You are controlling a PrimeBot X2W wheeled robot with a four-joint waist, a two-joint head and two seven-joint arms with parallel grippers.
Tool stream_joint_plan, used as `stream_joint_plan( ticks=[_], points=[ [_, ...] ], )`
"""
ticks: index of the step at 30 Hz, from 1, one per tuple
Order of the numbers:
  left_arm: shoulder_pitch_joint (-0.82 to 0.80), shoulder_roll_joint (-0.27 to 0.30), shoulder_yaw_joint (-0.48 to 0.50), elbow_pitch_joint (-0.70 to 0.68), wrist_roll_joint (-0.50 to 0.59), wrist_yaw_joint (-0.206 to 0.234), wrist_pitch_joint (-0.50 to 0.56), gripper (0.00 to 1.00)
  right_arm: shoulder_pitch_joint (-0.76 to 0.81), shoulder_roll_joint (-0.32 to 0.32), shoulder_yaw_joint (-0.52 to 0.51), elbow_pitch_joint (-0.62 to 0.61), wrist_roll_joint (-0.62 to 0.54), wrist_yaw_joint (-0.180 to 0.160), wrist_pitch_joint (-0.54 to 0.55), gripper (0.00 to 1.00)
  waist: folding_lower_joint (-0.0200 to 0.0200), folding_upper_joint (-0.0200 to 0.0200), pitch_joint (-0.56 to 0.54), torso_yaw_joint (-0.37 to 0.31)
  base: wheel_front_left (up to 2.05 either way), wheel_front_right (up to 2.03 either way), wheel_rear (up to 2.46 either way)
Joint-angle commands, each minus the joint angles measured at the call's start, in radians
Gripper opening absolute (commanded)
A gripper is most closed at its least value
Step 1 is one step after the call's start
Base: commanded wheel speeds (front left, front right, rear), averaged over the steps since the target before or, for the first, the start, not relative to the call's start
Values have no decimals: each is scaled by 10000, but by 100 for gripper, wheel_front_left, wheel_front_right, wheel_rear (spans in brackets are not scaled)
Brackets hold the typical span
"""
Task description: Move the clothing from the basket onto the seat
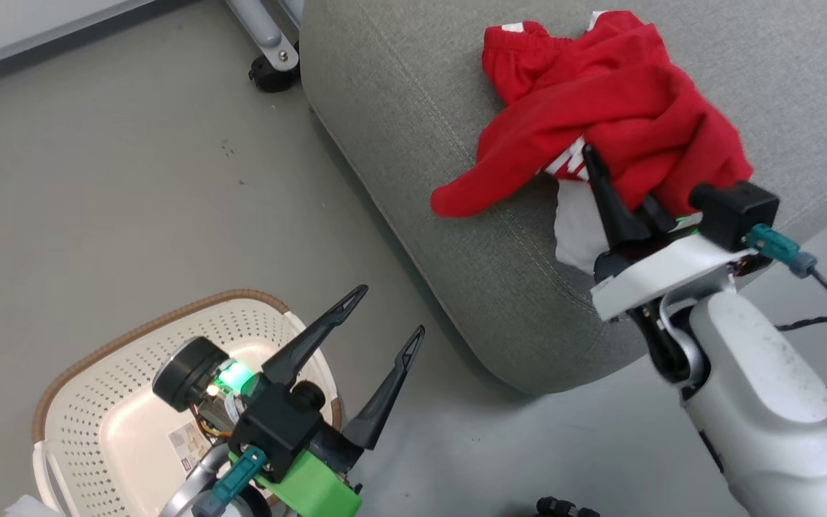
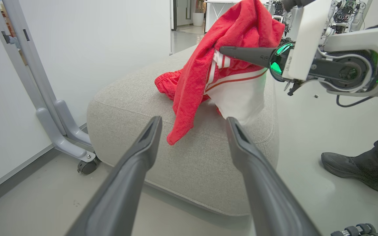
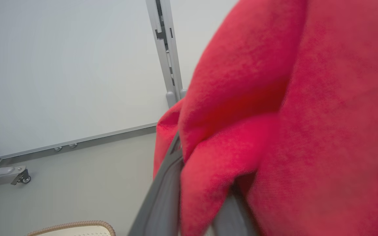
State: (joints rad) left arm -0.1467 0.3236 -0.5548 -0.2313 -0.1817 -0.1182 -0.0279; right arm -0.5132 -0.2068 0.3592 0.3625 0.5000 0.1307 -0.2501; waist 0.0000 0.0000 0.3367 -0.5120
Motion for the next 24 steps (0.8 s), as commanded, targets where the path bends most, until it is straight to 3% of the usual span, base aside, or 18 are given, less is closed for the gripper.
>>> stream_joint_plan(
  ticks=[1, 6, 13, 19, 24],
  points=[
    [-311, 77, -3, -101, 82, -26, -21, 100, -378, -79, -298, 48, 57, 1, -97, 0, 0, 0, 538, 328, 0, 0, 0],
    [-872, 68, -76, -239, 159, -48, -74, 100, -1454, -481, -1251, 321, 234, 1, -136, 0, 0, 0, 1247, 953, 0, 0, 0],
    [-1716, 7, -255, -266, 330, -77, -401, 100, -3156, -1572, -2425, 872, 503, 1, -93, 0, 0, 0, 2216, 1982, 0, 0, 0],
    [-2308, -45, -301, -224, 419, -85, -690, 100, -4079, -2192, -2804, 1818, 971, 1, 95, 0, 0, 0, 2956, 2657, 0, 0, 0],
    [-2654, -41, -408, -68, 444, -99, -852, 100, -4371, -2263, -2815, 2825, 1207, 1, 41, 0, 0, 0, 3356, 2953, 0, 0, 0]
  ],
)
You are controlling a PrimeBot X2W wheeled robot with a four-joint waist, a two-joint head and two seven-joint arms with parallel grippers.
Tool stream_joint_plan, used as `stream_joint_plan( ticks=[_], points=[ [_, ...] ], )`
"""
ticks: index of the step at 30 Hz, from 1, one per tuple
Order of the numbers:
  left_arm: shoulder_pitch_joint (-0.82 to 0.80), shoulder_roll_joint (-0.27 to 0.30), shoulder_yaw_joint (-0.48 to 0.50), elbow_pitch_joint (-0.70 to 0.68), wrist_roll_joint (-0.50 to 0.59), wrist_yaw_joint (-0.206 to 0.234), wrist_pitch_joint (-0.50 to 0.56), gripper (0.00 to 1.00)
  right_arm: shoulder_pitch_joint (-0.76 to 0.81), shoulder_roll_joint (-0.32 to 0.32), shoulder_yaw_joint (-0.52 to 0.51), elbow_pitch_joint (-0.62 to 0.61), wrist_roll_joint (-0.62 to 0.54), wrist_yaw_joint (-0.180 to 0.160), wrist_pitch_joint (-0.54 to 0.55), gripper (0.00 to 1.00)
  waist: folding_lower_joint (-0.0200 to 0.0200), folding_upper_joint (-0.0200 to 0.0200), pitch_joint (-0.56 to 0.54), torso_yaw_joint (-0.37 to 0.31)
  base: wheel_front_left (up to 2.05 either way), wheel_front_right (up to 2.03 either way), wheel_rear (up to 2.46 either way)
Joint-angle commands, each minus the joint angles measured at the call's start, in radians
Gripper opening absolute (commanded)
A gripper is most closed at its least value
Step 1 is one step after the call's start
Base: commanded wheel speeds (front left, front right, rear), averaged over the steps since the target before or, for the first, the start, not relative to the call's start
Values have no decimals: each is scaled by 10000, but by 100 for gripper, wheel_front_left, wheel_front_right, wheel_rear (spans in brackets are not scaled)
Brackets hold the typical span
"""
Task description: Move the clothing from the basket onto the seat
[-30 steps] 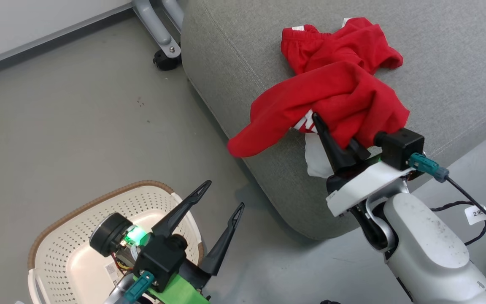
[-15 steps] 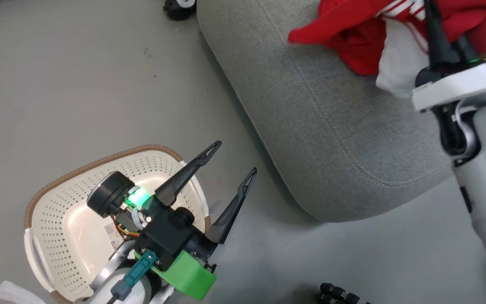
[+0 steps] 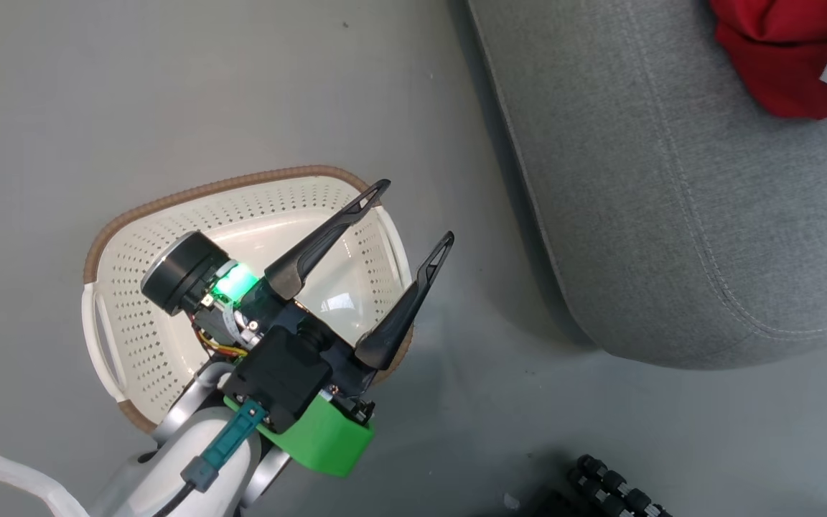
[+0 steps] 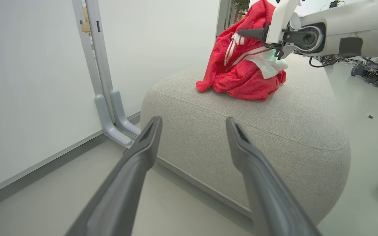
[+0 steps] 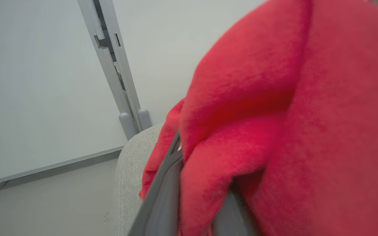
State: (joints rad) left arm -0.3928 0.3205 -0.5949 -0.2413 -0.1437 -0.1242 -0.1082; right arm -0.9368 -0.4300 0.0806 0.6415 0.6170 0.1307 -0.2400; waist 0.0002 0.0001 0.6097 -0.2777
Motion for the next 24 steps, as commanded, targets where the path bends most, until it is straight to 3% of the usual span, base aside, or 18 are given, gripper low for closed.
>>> stream_joint_plan(
  ticks=[1, 2, 3, 4, 11, 18, 24],
  points=[
    [-226, -13, -15, 67, 62, -40, -84, 100, -131, 19, -68, 275, 60, 1, -93, 21, -2, -1, 662, 636, 0, 0, 0],
    [-237, -19, -19, 97, 49, -34, -104, 100, -113, 80, -74, 405, 70, 1, -132, 59, -2, -1, 680, 647, 0, 0, 0],
    [-248, -24, -17, 130, 37, -12, -149, 100, -58, 135, -67, 555, 52, 1, -180, 90, -2, -1, 697, 652, 0, 0, 0],
    [-257, -18, -13, 169, 26, 13, -166, 100, 24, 210, -104, 690, 44, 1, -198, 100, -2, -1, 701, 644, 0, 0, 0],
    [-138, 30, 40, 385, 28, 206, -271, 100, 907, 634, -913, 285, -480, 1, -251, 100, -2, -1, 452, 476, 0, 0, 0],
    [203, -40, 246, 651, -142, 543, -591, 100, 2675, 1564, -2214, -1527, -2052, 1, -254, 100, -2, -1, -228, 338, 0, 0, 0],
    [603, -113, 541, 1014, -421, 945, -904, 100, 4213, 2468, -2360, -3073, -3108, 1, -255, 100, -2, -1, -969, 355, 0, 0, 0]
  ],
)
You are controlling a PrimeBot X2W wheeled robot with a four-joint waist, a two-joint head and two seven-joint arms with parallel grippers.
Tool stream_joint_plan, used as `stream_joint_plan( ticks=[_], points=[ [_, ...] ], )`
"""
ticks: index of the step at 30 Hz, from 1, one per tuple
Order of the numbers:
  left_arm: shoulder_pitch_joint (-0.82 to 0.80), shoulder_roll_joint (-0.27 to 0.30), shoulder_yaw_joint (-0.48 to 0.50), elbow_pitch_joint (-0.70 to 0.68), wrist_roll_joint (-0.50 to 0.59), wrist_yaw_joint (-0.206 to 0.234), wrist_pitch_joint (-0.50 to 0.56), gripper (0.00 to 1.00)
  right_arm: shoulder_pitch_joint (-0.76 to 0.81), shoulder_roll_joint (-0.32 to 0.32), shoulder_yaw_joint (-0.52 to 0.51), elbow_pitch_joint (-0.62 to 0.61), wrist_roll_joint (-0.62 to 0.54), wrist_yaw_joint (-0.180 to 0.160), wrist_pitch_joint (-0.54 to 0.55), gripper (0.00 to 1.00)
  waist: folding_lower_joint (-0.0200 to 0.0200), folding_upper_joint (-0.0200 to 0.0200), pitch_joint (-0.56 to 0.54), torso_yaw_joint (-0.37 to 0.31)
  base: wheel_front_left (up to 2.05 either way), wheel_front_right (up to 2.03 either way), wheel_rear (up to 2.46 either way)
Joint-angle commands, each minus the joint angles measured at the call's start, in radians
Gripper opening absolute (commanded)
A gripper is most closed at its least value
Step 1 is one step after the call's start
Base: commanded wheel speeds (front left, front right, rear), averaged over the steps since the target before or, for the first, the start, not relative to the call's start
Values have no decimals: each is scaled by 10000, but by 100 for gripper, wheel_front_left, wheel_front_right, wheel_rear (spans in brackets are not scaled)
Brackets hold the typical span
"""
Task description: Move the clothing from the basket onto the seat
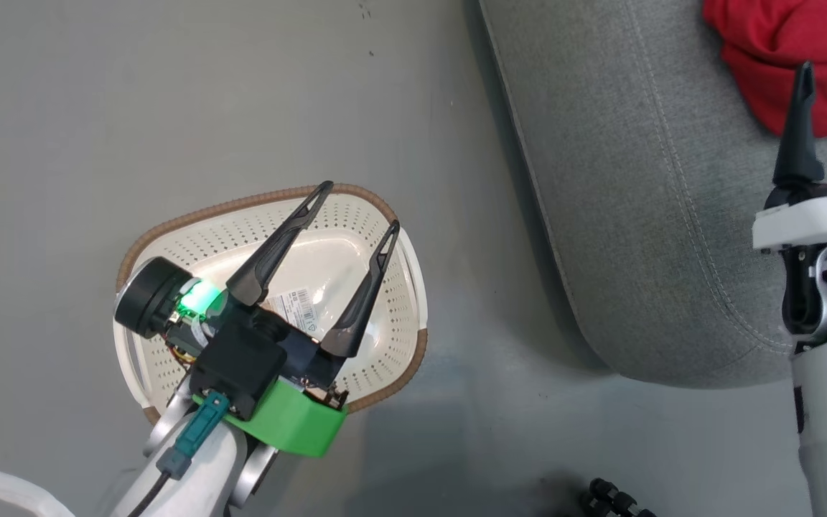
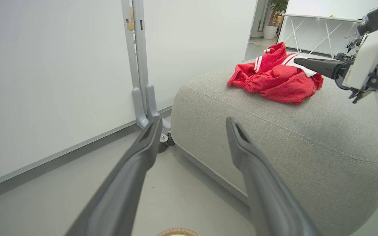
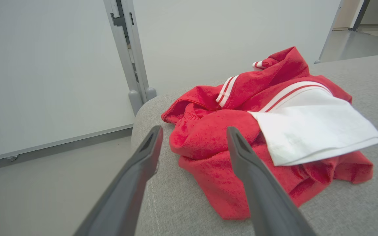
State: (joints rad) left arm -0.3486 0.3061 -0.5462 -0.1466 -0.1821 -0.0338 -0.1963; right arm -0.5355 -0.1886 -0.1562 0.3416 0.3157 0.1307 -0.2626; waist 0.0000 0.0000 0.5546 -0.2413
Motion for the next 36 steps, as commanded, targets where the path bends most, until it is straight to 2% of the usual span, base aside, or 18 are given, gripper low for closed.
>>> stream_joint_plan(
  ticks=[1, 6, 13, 21, 29, 36],
  points=[
    [221, 8, 129, 116, -111, 121, -107, 100, 389, 176, 41, -303, -195, 1, -27, 100, 0, 0, -527, 11, 0, 0, 0],
    [563, -78, 581, 491, -408, 545, -348, 100, 1424, 656, 606, -1314, -775, 1, -28, 100, 0, 0, -1100, 179, 0, 0, 0],
    [1050, -195, 1423, 1030, -865, 1099, -617, 100, 2525, 977, 1299, -2240, -1258, 1, 15, 100, 0, 0, -1802, 607, 0, 0, 0],
    [1715, -370, 2562, 1444, -1261, 1524, -693, 100, 3392, 1188, 1778, -3126, -1503, 1, 457, 100, 0, 0, -2485, 1292, 0, 0, 0],
    [2498, -770, 3701, 1695, -1306, 1614, -689, 100, 4096, 1282, 1894, -3762, -1707, 1, 956, 100, 0, 0, -3054, 1977, 0, 0, 0],
    [3176, -1039, 4267, 1984, -1131, 1317, -689, 100, 4715, 1308, 1856, -4040, -1850, 1, 1308, 100, 0, 0, -3621, 2248, 0, 0, 0]
  ],
)
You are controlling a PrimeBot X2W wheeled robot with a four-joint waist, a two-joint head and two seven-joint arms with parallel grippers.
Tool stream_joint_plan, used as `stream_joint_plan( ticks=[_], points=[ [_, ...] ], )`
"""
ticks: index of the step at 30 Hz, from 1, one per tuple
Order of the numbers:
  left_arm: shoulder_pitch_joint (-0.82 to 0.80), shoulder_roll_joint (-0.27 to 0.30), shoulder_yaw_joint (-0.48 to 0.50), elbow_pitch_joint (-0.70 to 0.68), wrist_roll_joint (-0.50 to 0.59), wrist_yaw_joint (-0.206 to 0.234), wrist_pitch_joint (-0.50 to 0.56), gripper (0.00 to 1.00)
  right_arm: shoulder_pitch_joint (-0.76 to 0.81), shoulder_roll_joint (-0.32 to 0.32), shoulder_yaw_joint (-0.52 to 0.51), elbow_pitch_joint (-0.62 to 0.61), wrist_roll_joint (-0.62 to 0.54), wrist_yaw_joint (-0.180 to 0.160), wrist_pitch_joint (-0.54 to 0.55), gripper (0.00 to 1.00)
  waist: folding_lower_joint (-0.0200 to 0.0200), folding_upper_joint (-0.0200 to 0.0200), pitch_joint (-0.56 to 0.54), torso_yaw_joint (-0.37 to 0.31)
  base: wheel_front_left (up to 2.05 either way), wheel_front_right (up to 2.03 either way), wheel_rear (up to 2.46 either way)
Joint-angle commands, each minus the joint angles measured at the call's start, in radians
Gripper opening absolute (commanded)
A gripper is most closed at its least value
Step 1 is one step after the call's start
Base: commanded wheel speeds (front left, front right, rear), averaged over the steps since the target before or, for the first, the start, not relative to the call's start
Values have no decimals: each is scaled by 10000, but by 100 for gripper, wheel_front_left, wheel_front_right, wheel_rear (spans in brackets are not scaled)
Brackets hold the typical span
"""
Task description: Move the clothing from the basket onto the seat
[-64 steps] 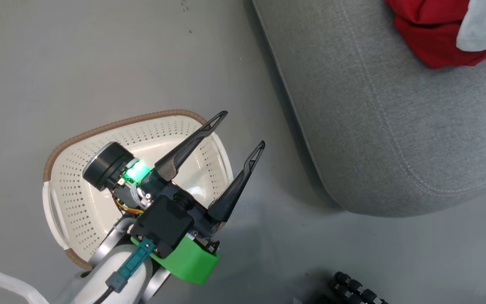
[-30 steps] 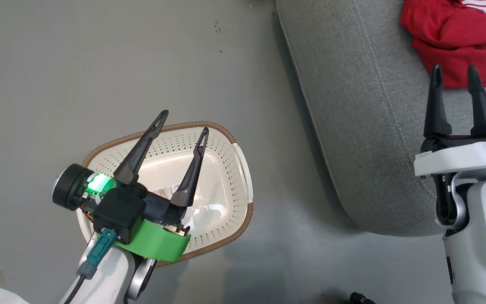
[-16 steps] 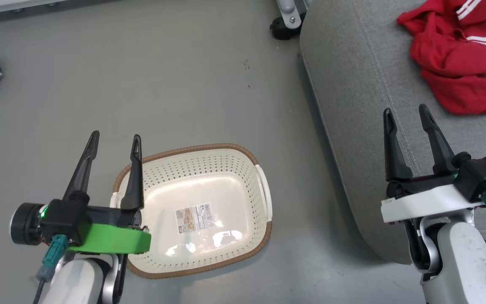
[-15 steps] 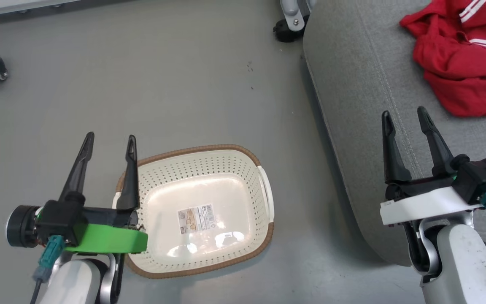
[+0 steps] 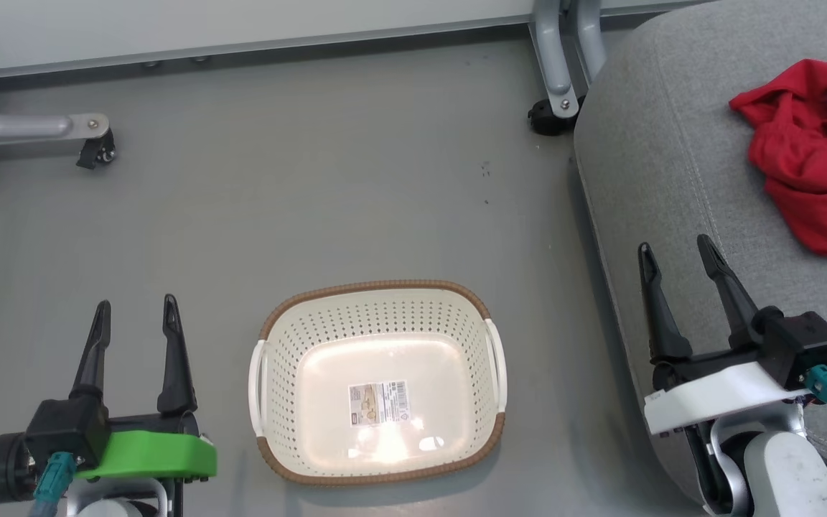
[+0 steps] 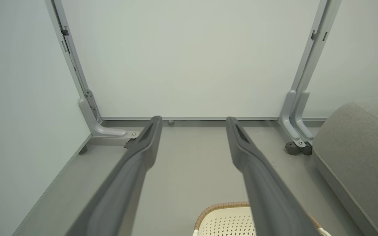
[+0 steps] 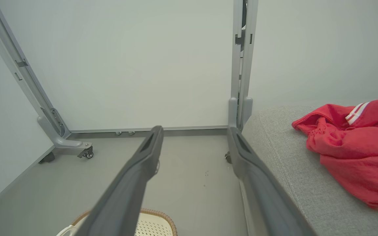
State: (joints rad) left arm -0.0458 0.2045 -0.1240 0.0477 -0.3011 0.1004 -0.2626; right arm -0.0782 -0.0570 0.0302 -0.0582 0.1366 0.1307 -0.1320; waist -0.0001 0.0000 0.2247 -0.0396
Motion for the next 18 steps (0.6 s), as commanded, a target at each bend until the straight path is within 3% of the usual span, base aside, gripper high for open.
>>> stream_joint_plan(
  ticks=[1, 18],
  points=[
    [258, -73, 99, 77, 95, -78, -24, 100, 248, -4, 0, -71, -68, 1, 86, 100, 1, 0, -408, 243, 0, 0, 0],
    [1250, -515, 327, 1026, 534, -796, -16, 100, 1472, 11, 319, -295, -2, 1, 607, 100, 1, 0, -1627, 118, 0, 0, 0]
  ],
)
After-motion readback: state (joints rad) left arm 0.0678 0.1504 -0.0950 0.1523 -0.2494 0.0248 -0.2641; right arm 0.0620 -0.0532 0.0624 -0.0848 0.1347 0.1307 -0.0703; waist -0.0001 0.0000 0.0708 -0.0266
